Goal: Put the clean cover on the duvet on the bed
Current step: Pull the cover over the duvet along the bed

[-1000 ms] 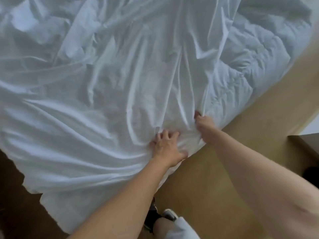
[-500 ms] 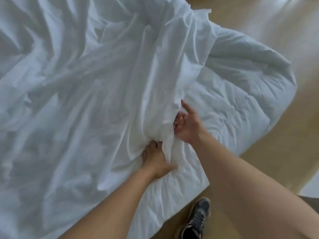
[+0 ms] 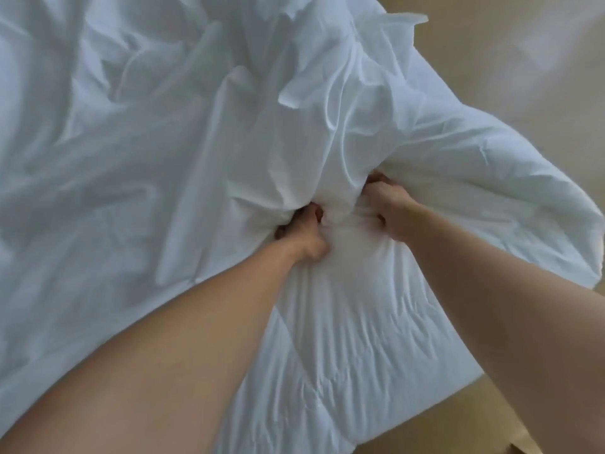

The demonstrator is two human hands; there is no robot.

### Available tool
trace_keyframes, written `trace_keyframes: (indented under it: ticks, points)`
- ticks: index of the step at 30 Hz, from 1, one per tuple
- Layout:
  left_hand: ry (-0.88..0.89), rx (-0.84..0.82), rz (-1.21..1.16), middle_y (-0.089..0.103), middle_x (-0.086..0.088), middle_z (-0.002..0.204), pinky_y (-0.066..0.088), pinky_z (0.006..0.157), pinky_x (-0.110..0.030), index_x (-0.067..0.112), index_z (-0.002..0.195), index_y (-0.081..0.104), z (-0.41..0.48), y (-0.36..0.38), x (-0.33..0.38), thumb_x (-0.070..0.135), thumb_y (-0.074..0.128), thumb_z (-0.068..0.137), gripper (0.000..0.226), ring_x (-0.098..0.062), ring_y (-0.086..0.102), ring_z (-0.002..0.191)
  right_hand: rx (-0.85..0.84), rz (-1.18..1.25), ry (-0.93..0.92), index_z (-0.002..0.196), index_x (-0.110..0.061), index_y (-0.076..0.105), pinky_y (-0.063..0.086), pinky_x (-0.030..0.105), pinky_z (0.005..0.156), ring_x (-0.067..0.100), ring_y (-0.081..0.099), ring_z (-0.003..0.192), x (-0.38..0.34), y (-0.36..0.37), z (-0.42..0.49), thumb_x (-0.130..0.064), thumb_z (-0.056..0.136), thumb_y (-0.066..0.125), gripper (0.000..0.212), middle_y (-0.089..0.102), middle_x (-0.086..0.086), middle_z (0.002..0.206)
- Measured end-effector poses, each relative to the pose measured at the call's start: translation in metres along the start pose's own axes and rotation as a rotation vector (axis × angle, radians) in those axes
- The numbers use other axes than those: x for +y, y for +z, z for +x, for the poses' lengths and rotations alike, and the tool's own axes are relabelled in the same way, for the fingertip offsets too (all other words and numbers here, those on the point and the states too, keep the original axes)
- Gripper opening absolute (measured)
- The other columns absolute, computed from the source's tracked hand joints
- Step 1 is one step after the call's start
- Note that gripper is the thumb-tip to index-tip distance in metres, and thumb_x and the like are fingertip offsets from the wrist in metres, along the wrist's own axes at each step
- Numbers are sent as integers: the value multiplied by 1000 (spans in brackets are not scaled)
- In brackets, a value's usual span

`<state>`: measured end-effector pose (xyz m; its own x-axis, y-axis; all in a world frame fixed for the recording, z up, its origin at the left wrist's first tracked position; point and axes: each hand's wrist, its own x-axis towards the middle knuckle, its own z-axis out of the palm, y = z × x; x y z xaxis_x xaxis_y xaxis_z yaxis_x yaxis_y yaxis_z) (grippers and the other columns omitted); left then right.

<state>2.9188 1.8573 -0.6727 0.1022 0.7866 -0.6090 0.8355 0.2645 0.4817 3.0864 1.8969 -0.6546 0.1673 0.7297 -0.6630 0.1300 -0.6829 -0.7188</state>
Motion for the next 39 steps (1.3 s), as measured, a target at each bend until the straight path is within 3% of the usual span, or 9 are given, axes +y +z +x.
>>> trace_keyframes:
  ticks: [8,12,16,19,22,26,29,34,39]
  points:
    - [-63,-90,2,40,7,98,38,86,-29,24,100,33,8,-4,-1,17,61,72,40,-29,53,119,-331,358,119,116,-9,69,54,41,86,32,59,87,-86,-18,9,-33,97,53,35,69,10,102]
    - [-48,-143,62,40,-6,147,34,114,-36,18,147,28,10,-11,5,24,63,81,74,-27,34,145,-772,118,189,135,-21,63,46,50,108,30,65,120,-126,-14,6,-74,96,32,73,68,8,130]
    - [-102,-217,-44,55,7,129,45,101,-30,26,138,43,-2,-37,24,46,75,78,71,-22,52,129,-571,386,180,139,-16,57,47,51,108,31,64,122,-170,-17,19,-78,92,37,80,67,12,131]
    - [25,337,-128,52,17,81,42,68,-24,25,95,50,-12,-72,68,58,73,71,47,-19,63,86,-306,398,147,119,-7,69,59,46,89,32,73,99,-185,-18,34,-22,101,55,27,73,15,112]
    - [204,780,81,57,0,98,45,73,-33,16,103,55,13,-106,121,52,75,60,60,-24,59,89,-199,210,202,108,-1,68,59,39,82,29,70,89,-186,-14,45,-3,95,52,21,71,15,101]
    - [31,483,201,63,-9,119,46,87,-39,15,116,59,41,-113,170,40,74,75,50,-32,60,109,-42,51,87,117,-9,65,55,29,61,27,65,90,-181,-35,48,-21,101,48,26,67,6,96]
    - [51,449,90,74,-12,95,45,71,-32,15,86,67,37,-92,193,11,63,83,7,-33,70,91,-34,156,62,96,-18,72,60,32,68,22,72,85,-168,-59,43,-22,100,51,22,76,3,91]
    - [55,267,-345,70,-25,81,43,61,-32,11,64,56,26,-71,247,8,60,89,25,-44,66,81,-242,439,177,58,-16,62,48,24,48,22,58,56,-160,-111,44,-8,101,39,49,57,2,53]
    - [130,110,-280,59,-15,72,30,55,-29,16,55,35,17,-55,288,9,55,92,43,-37,57,73,-339,550,177,127,-16,61,47,38,98,22,59,106,-167,-148,66,-49,107,31,49,61,5,106]
